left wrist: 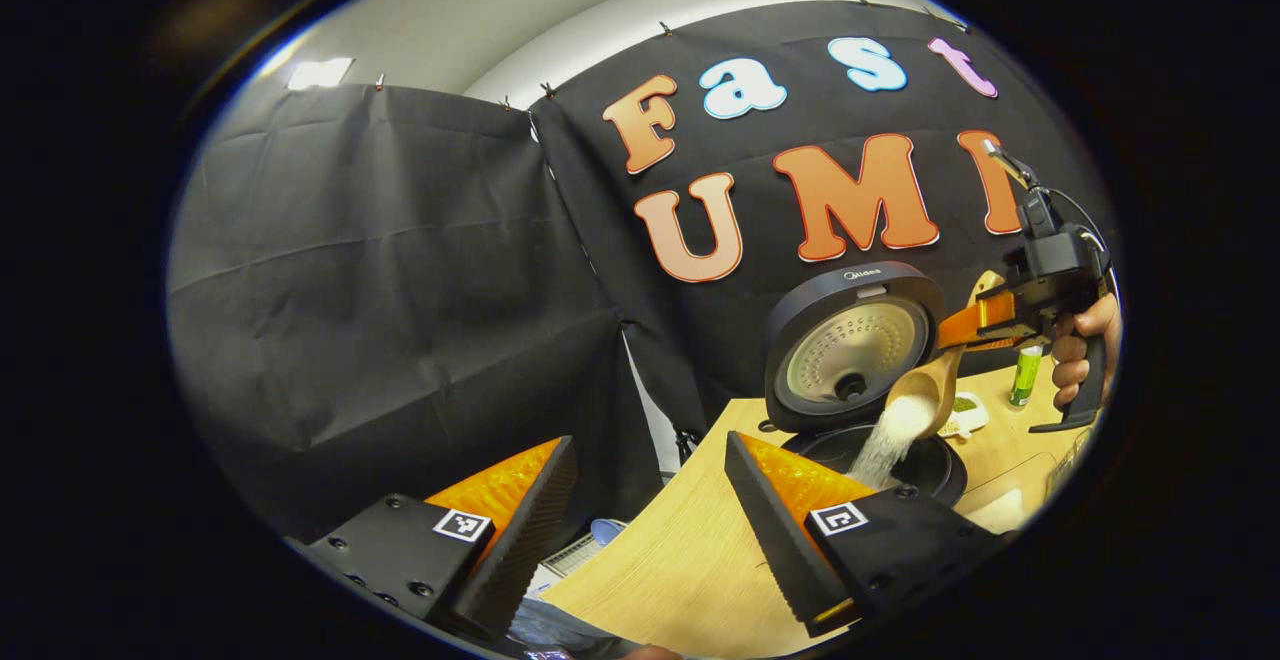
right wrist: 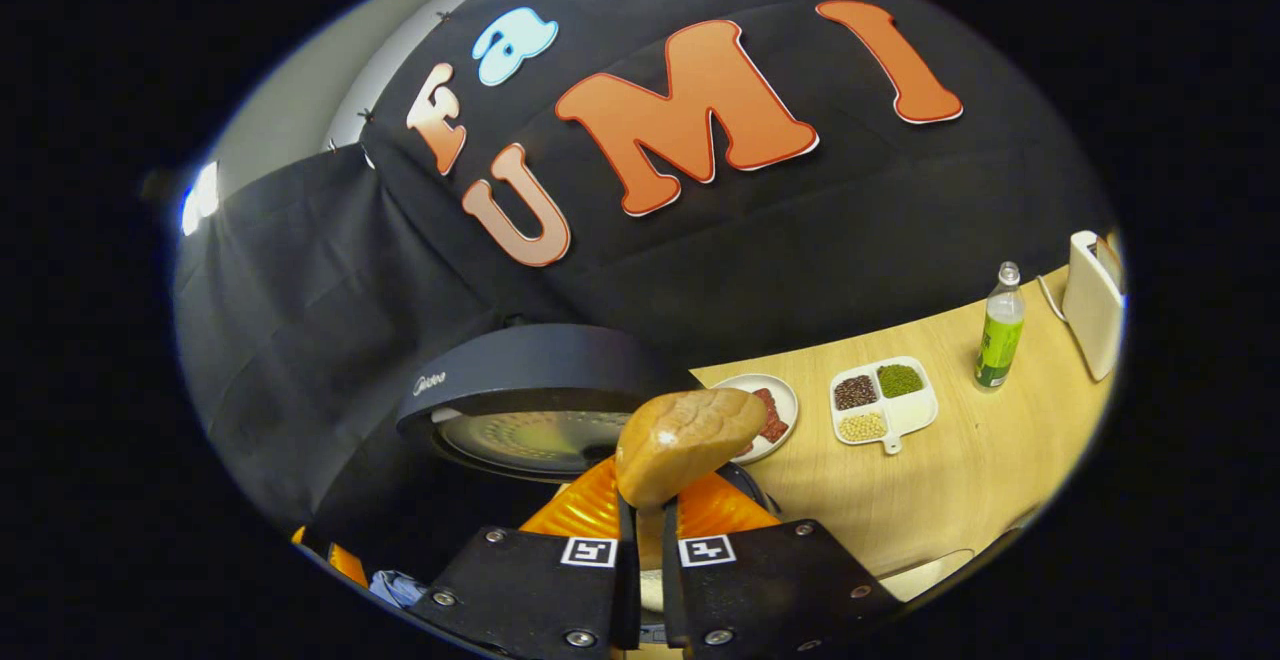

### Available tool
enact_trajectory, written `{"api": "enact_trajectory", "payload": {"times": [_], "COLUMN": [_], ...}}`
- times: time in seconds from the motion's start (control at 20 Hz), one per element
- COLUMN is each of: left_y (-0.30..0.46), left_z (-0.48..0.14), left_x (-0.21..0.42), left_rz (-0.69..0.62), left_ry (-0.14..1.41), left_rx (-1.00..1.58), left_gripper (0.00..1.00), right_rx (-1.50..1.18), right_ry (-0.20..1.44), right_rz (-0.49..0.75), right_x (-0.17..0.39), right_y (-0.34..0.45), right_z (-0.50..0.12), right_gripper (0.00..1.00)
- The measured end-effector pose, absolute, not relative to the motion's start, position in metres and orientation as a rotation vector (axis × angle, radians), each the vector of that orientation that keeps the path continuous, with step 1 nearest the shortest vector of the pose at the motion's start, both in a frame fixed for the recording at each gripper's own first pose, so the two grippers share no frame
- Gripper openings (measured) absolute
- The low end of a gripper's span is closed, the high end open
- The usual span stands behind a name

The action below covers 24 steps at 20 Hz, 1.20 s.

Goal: Close the left gripper, press the button to open the rice cooker; take a wooden spoon from the chopstick holder with the right hand, scoop a spoonful of rice and pour it into the rice cooker, then put the wooden spoon back into the chopstick holder.

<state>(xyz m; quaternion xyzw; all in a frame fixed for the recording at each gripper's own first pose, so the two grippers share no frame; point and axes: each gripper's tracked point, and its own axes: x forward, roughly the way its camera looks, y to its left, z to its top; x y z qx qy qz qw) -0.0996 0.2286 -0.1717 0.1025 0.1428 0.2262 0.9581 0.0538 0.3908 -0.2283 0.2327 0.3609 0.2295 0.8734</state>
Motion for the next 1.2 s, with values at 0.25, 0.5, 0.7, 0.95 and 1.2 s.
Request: {"api": "enact_trajectory", "payload": {"times": [0.25,0.5,0.7,0.95,1.2], "left_y": [0.226,0.226,0.233,0.239,0.239], "left_z": [-0.173,-0.177,-0.181,-0.184,-0.186], "left_x": [-0.1,-0.104,-0.109,-0.112,-0.114], "left_rz": [0.453,0.455,0.469,0.482,0.487], "left_ry": [0.295,0.299,0.307,0.311,0.317], "left_rx": [0.208,0.203,0.197,0.186,0.184], "left_gripper": [1.0,1.0,1.0,1.0,1.0], "right_rx": [0.41,0.279,0.145,0.026,-0.109], "right_ry": [0.713,0.626,0.571,0.495,0.377], "right_rz": [0.507,0.539,0.603,0.69,0.728], "right_x": [0.049,0.05,0.04,0.028,0.021], "right_y": [0.398,0.406,0.422,0.442,0.451], "right_z": [-0.221,-0.211,-0.21,-0.2,-0.19], "right_gripper": [0.08,0.08,0.08,0.08,0.08]}}
